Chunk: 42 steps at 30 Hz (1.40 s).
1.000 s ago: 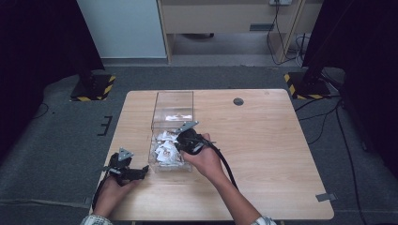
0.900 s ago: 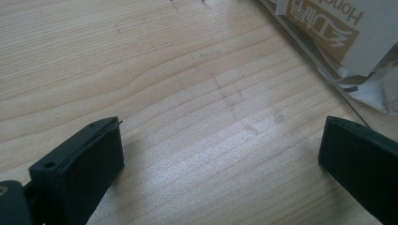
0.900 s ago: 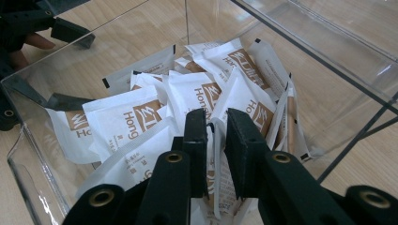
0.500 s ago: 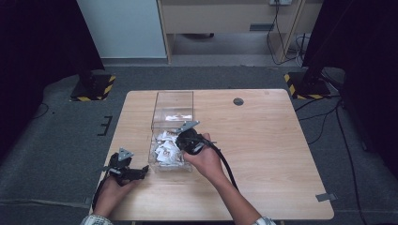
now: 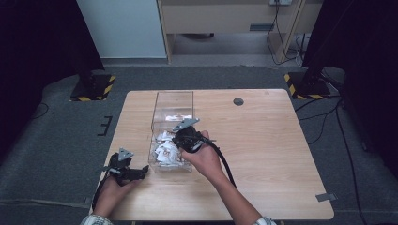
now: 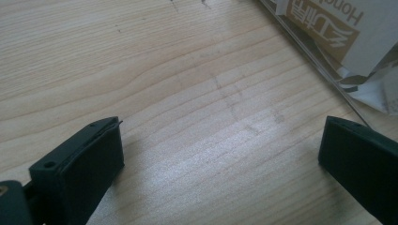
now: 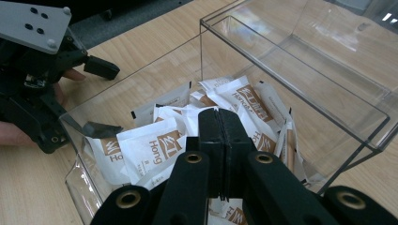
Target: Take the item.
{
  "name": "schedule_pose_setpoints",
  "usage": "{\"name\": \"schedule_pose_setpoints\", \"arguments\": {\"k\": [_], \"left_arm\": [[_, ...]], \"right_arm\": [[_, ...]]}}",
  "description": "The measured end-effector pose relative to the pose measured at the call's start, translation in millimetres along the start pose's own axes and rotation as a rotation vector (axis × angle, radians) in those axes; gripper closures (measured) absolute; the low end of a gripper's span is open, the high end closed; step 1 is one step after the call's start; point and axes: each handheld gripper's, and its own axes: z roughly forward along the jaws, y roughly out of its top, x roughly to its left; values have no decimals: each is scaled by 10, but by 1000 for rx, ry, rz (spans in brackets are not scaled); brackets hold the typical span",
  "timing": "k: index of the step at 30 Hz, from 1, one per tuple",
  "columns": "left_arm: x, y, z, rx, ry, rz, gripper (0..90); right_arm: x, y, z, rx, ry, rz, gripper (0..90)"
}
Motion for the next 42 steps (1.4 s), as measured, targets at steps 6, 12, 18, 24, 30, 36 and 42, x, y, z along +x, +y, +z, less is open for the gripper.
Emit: {"name": "schedule_pose_setpoints", "arguments": {"k": [6, 12, 18, 24, 30, 36, 42], "left_arm": [[0, 0, 0, 0, 0, 0, 0], [0, 0, 0, 0, 0, 0, 0], [0, 0, 0, 0, 0, 0, 0], [0, 0, 0, 0, 0, 0, 0], [0, 0, 0, 0, 0, 0, 0], [0, 0, 0, 0, 0, 0, 0], [0, 0, 0, 0, 1, 0, 0]], "right_arm": [[-30, 13, -44, -6, -2, 5, 894], [-50, 41, -107, -20, -6, 2, 893], [-64, 61, -157, -32, -10, 7, 893], [-52, 116, -207, -46, -8, 0, 893], [-25, 180, -265, -56, -7, -15, 893], [-31, 206, -308, -63, -5, -16, 893], [-44, 223, -362, -65, -8, -19, 893]]}}
